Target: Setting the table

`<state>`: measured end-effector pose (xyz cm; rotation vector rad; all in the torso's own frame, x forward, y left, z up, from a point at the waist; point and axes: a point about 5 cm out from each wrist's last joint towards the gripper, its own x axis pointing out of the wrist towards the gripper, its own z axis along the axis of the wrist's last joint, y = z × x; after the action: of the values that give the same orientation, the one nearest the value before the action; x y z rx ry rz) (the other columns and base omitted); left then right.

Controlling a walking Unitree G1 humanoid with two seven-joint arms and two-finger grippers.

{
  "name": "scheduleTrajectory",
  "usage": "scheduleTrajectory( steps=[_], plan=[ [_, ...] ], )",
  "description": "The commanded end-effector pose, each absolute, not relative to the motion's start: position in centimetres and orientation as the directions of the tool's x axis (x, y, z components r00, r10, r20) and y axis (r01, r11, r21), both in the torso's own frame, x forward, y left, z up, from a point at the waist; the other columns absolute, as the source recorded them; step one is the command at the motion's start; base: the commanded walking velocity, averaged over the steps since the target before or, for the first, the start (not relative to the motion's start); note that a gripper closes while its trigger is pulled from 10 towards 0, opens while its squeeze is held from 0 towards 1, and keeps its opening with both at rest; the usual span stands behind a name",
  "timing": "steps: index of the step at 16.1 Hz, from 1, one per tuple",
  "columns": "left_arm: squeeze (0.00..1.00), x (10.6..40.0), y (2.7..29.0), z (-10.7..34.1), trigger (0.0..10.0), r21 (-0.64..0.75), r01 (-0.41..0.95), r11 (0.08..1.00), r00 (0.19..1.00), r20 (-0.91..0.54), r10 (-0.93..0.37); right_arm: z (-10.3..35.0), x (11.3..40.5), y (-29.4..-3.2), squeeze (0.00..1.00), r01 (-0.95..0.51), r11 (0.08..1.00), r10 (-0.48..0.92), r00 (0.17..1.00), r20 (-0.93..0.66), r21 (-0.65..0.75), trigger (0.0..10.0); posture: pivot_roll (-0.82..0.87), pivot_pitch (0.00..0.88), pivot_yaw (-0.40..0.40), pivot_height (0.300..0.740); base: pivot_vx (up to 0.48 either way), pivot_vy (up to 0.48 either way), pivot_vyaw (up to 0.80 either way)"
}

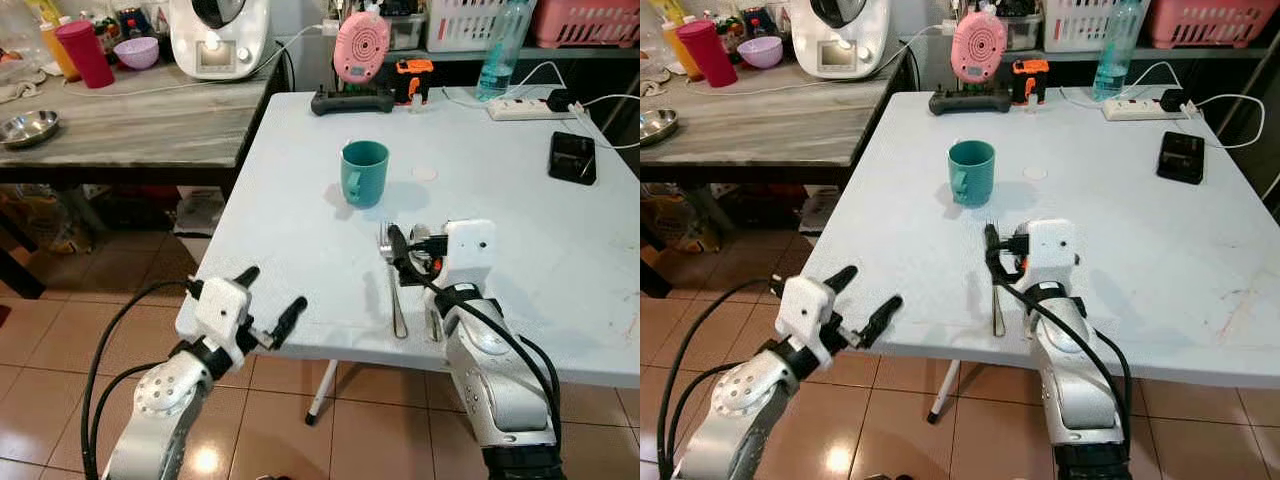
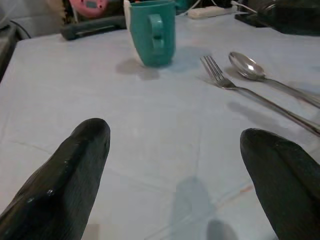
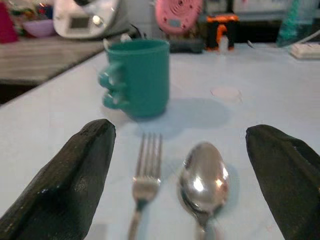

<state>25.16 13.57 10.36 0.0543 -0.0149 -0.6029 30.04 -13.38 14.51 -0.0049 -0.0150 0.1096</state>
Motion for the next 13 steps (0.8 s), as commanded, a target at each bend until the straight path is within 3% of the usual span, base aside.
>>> scheduleTrajectory(
  steps=[1, 6, 7, 10, 12, 13],
  plan=[
    [0.0, 25.1, 13.8, 10.7, 10.0, 0.071, 0.583, 0.809, 0.811, 0.006, -0.585, 14.1, 30.2, -13.3, 0.0, -0.111, 0.994, 0.111, 0.994, -0.004, 0.003, 10.0, -0.16, 0.105, 0.078, 0.74, 0.0, 0.0, 0.0],
    [0.0, 24.9, 13.7, 10.7, 10.0, 0.094, 0.611, 0.786, 0.79, 0.003, -0.613, 14.4, 29.8, -11.4, 0.0, -0.226, 0.974, 0.226, 0.974, -0.026, -0.006, 10.0, -0.16, 0.116, 0.08, 0.74, 0.0, 0.0, 0.0],
    [0.0, 24.9, 13.6, 10.7, 10.0, 0.092, 0.611, 0.786, 0.789, 0.005, -0.614, 13.8, 29.7, -11.4, 0.0, -0.225, 0.972, 0.229, 0.972, -0.055, 0.069, 10.0, -0.16, 0.115, 0.078, 0.74, 0.0, 0.0, 0.0],
    [0.0, 24.8, 13.5, 10.7, 10.0, 0.092, 0.611, 0.786, 0.789, 0.009, -0.614, 13.5, 29.6, -11.5, 0.0, -0.194, 0.979, 0.199, 0.977, -0.08, 0.061, 10.0, -0.16, 0.115, 0.076, 0.74, 0.0, 0.0, 0.0],
    [0.0, 24.9, 13.4, 10.7, 10.0, 0.095, 0.609, 0.787, 0.79, 0.014, -0.613, 14.1, 29.9, -11.2, 0.0, -0.182, 0.983, 0.18, 0.983, -0.04, -0.031, 10.0, -0.16, 0.115, 0.075, 0.74, 0.0, 0.0, 0.0],
    [0.0, 24.9, 13.4, 10.7, 10.0, 0.095, 0.61, 0.787, 0.789, 0.015, -0.614, 14.1, 29.8, -11.0, 0.0, -0.2, 0.979, 0.202, 0.979, -0.042, 0.035, 10.0, -0.16, 0.115, 0.075, 0.74, 0.0, 0.0, 0.0]
  ],
)
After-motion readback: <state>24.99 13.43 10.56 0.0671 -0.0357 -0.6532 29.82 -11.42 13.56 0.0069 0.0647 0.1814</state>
